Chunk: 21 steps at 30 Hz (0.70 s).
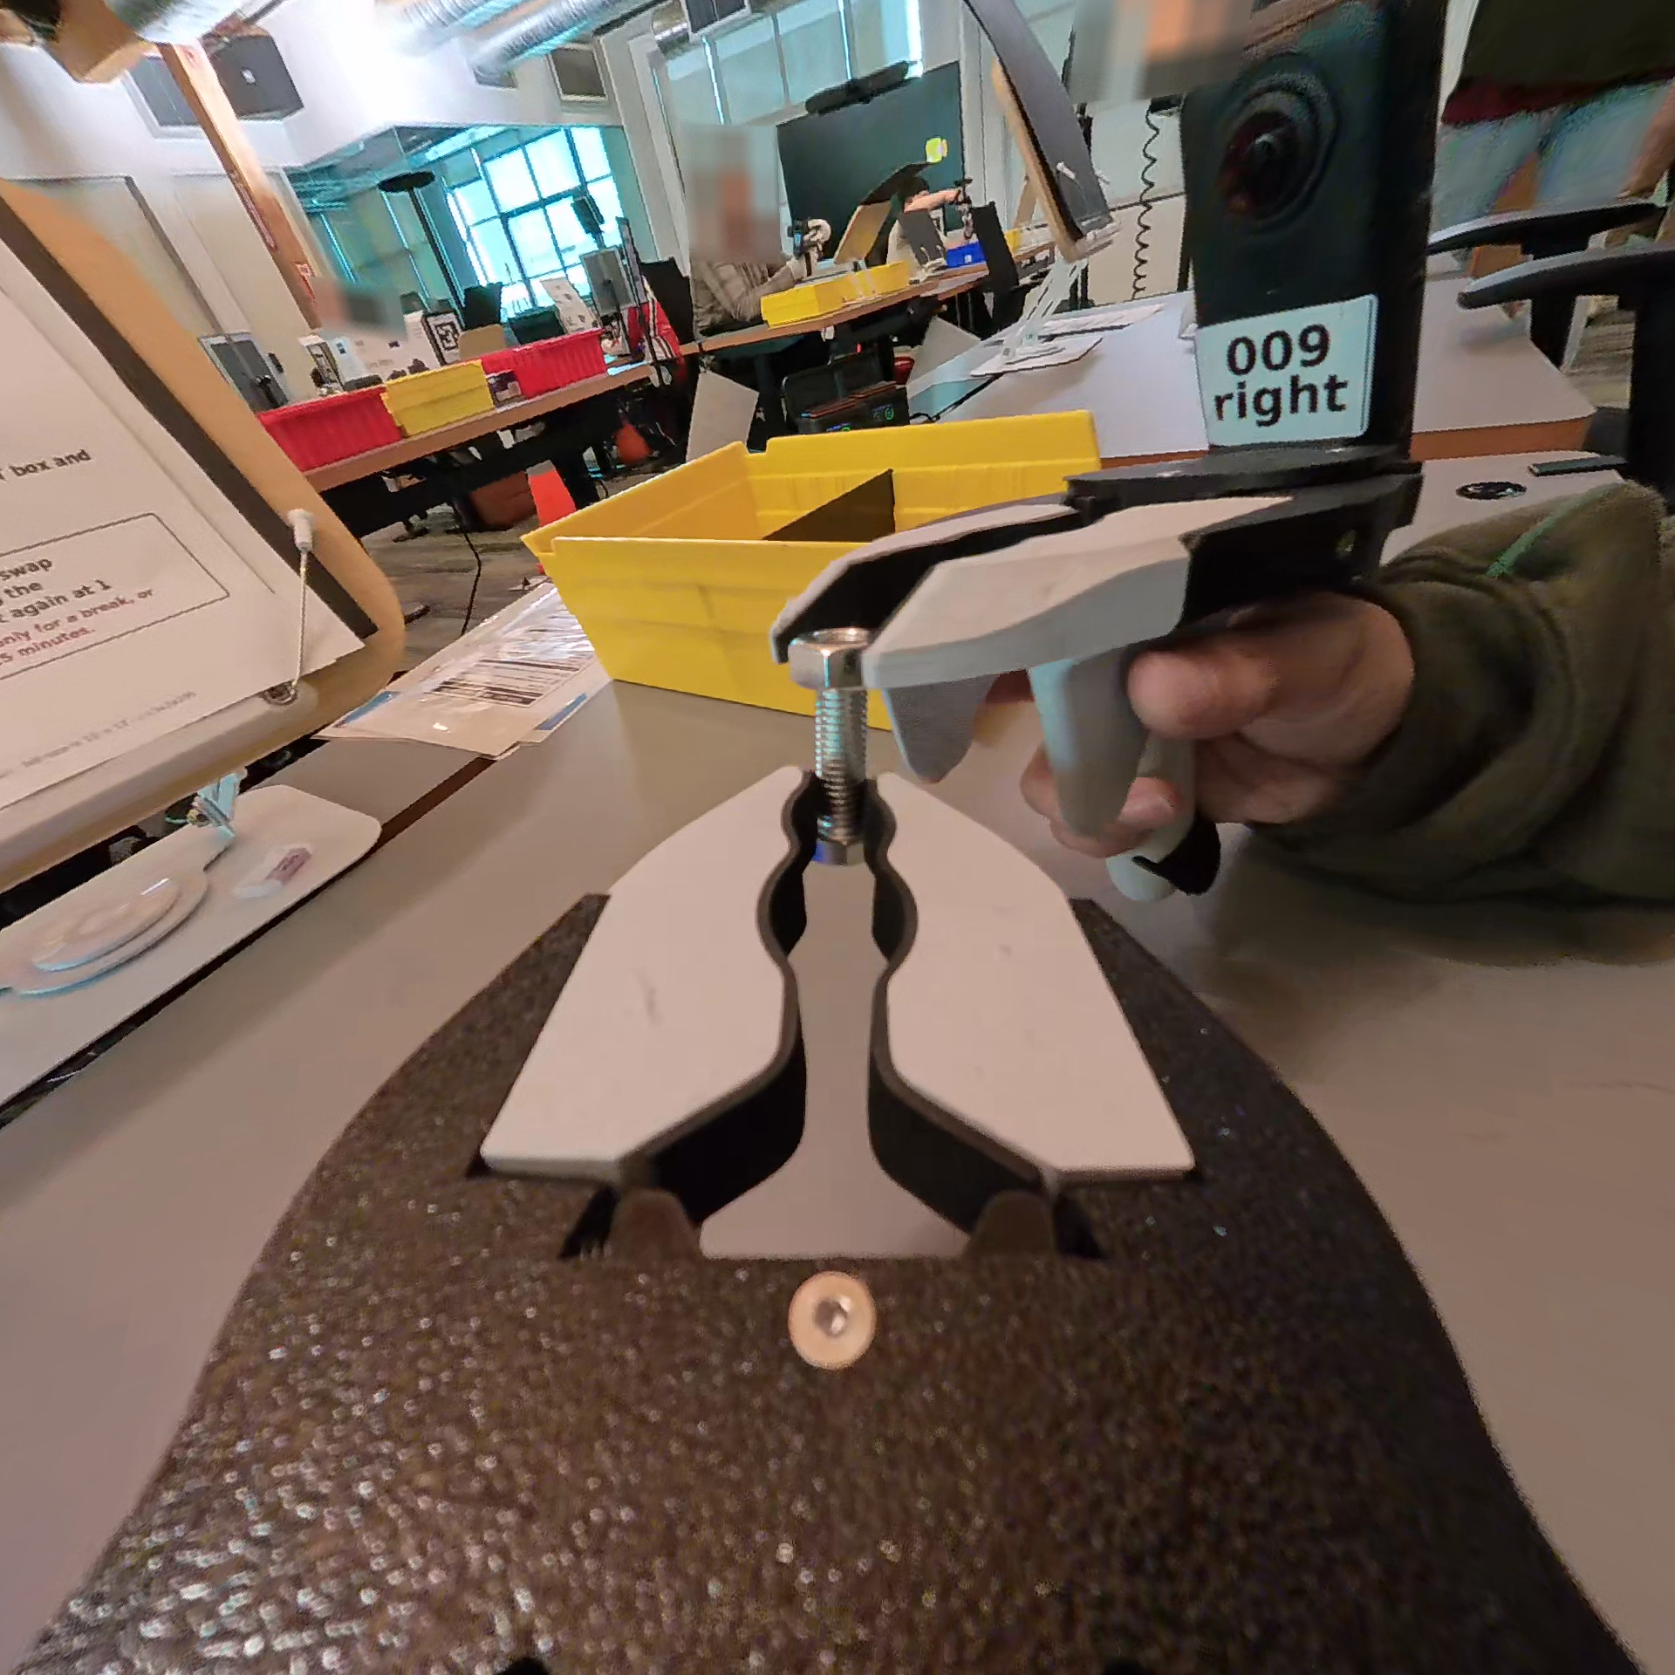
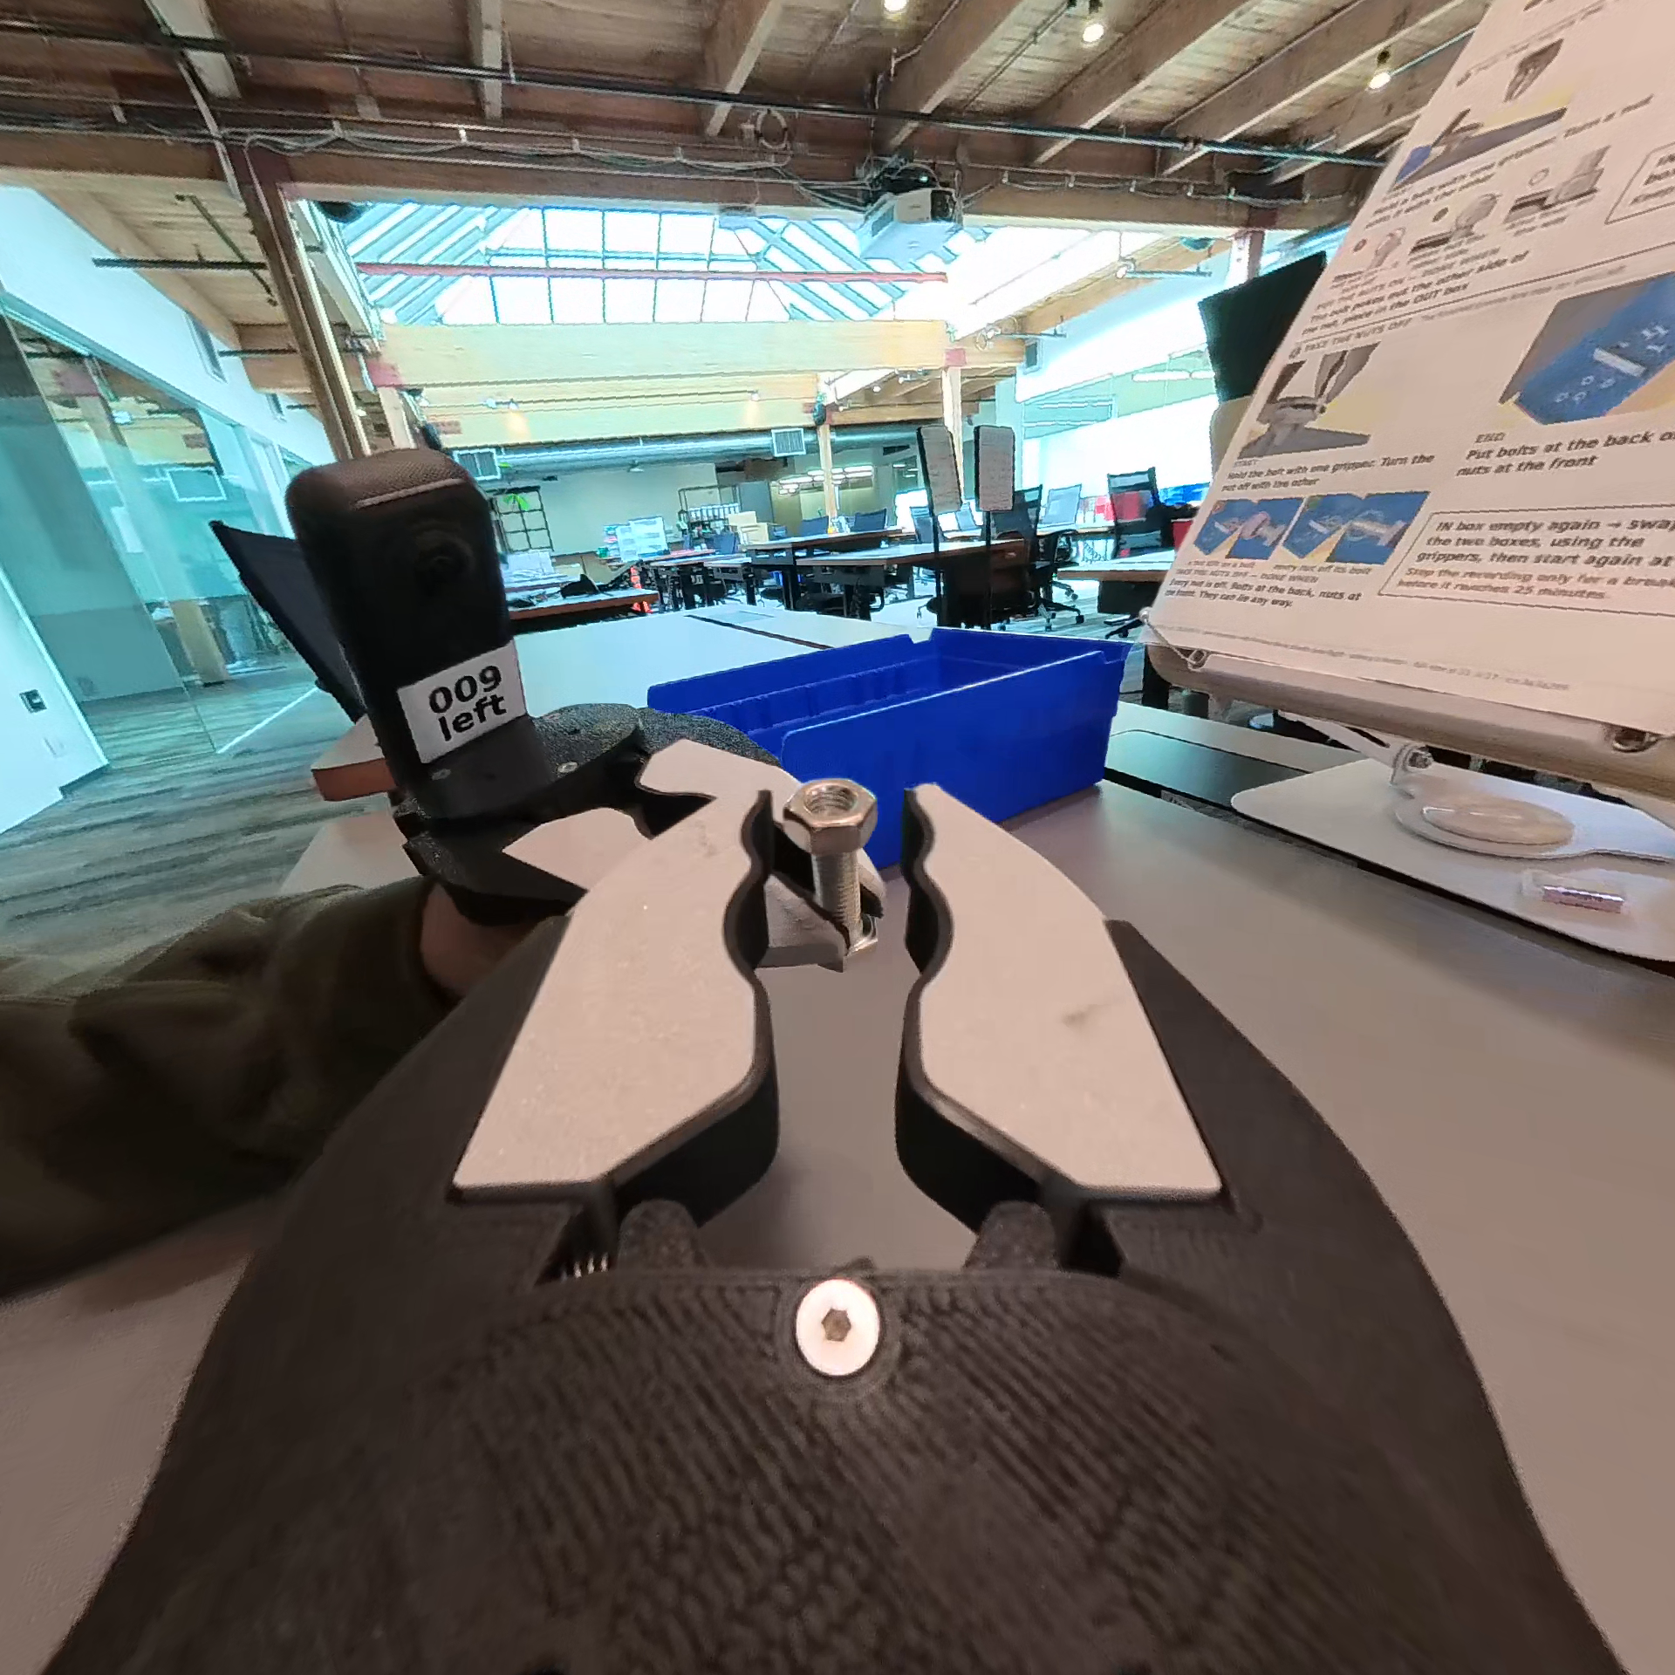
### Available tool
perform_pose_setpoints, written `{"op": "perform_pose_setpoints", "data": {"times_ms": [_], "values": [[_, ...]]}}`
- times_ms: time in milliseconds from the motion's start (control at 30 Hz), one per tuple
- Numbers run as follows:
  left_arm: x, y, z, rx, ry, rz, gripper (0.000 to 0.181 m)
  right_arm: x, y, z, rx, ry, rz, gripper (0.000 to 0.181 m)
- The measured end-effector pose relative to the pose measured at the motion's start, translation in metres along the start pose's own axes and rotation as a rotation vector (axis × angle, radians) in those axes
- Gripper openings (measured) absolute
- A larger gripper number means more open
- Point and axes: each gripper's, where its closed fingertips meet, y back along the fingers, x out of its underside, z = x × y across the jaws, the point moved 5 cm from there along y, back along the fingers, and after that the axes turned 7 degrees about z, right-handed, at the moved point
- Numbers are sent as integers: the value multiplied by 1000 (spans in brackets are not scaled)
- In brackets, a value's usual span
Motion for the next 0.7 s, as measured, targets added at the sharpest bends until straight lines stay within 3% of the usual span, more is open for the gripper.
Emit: {"op": "perform_pose_setpoints", "data": {"times_ms": [33, 200, 300, 433, 500, 600, 700], "values": [[0, 0, 0, 6, 3, 3, 9, 0, 0, 1, -7, 12, 3, 19], [3, -1, -2, 42, 17, 14, 9, 2, 0, 1, -52, 15, 61, 19], [-2, 2, -8, 169, 86, -49, 9, -2, 4, 4, -149, 16, 56, 19], [-9, 10, -19, 367, 143, -136, 9, -19, 17, 12, -354, -65, -74, 19], [-11, 11, -19, 370, 137, -149, 9, -26, 24, 10, -390, -104, -137, 19], [-8, 9, -16, 334, 139, -119, 9, -35, 37, -16, -140, -16, -159, 19], [-4, 7, -13, 300, 147, -85, 9, -36, 77, -77, 485, 144, -37, 19]]}}
